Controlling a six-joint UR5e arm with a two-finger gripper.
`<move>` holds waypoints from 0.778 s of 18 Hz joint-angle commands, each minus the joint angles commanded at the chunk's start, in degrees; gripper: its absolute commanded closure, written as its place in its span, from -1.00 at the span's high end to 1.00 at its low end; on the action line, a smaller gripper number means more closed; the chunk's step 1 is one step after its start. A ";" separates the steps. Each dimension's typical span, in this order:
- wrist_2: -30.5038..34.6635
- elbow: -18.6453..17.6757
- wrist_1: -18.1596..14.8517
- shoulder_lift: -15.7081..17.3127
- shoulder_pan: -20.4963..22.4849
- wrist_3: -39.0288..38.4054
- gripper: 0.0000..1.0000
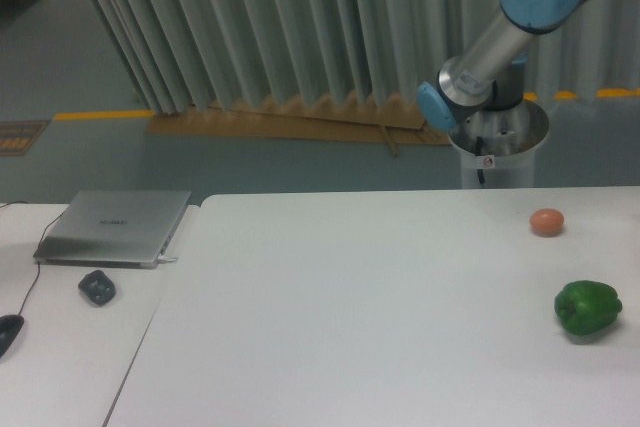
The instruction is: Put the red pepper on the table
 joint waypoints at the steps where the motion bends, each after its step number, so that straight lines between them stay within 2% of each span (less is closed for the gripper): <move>1: 0.00 0.09 0.00 0.00 0.00 -0.18 1.00; 3: 0.18 0.00 -0.09 0.00 0.00 -0.35 1.00; 4: 0.61 -0.26 -0.09 0.00 0.00 -0.44 0.92; 5: 1.14 -0.18 -0.09 0.00 0.00 -0.36 0.69; 6: 1.49 -0.35 -0.09 0.00 0.00 -0.35 0.56; 7: 1.58 -0.35 -0.09 -0.09 -0.09 -0.27 0.29; 8: 1.59 -0.35 -0.09 -0.27 -0.26 -0.27 0.19; 12: 2.02 -0.26 -0.18 -0.44 -0.44 -0.44 0.14; 13: 2.46 -0.35 -0.18 -0.36 -0.53 -0.53 -0.01; 14: 2.38 -0.35 -0.18 -0.36 -0.70 -0.62 -0.02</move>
